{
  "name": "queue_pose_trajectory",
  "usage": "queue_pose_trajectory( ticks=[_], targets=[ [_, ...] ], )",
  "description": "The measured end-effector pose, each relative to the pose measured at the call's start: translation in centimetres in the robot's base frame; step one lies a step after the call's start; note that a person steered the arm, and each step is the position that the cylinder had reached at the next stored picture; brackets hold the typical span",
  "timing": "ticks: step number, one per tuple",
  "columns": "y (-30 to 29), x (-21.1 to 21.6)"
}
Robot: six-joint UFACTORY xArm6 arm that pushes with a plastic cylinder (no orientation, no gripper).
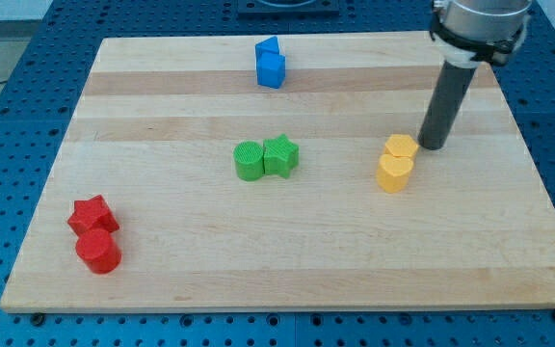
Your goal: Move the yellow hexagon to the green star
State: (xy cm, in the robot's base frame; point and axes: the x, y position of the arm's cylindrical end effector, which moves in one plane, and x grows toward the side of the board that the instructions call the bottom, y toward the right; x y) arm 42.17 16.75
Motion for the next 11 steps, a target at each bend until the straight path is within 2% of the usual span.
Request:
queue_pose_trajectory(
  ticks=[1, 2, 3, 4, 5, 6, 7, 9, 10, 11],
  targets=[
    [-4.6, 0.1],
    [-3.8, -0.5],
    [0.5, 0.3],
    [-5.4, 0.4],
    [-8.0, 0.4],
    [-0.1, 0.6],
    [-2.7, 4.1],
    [-13.9, -0.4],
    [-3.5, -0.5],
    [1.8, 6.8]
  ],
)
